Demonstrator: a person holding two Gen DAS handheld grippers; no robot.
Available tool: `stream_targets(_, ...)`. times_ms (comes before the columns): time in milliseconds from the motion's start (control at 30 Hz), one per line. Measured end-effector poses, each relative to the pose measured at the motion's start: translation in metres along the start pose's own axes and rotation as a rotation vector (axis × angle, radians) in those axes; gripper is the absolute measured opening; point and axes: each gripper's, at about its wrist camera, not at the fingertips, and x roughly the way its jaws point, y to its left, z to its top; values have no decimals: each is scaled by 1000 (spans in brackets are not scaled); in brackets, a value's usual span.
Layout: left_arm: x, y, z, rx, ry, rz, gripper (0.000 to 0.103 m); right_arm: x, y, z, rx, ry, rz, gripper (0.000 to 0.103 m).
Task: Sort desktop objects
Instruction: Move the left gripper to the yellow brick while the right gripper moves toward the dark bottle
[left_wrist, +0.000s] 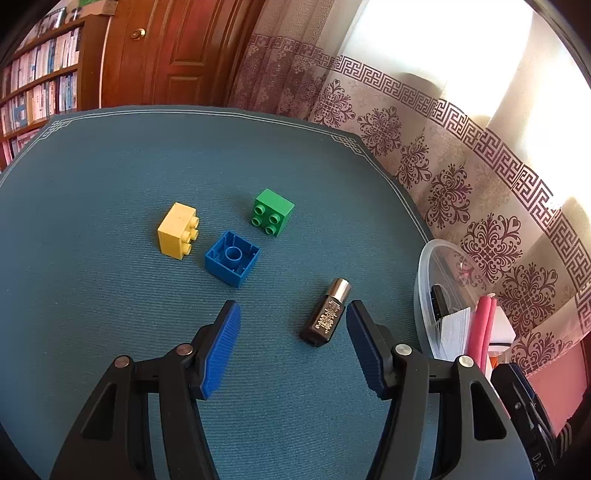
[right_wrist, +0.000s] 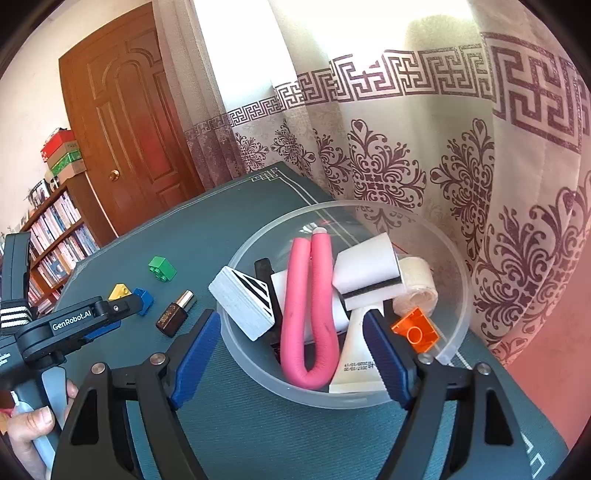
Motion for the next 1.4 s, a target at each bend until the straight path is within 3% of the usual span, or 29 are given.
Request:
stream_targets(433, 0, 27, 3, -35, -1, 40, 63, 3, 31, -7, -73, 15, 44, 84)
stream_targets(1067, 16, 78, 31, -71, 10, 127, 63, 21, 80, -23, -207, 125, 168, 86)
stream_targets(1400, 34, 87, 47, -71, 8, 152, 63, 31, 92, -28, -232, 160, 181, 86)
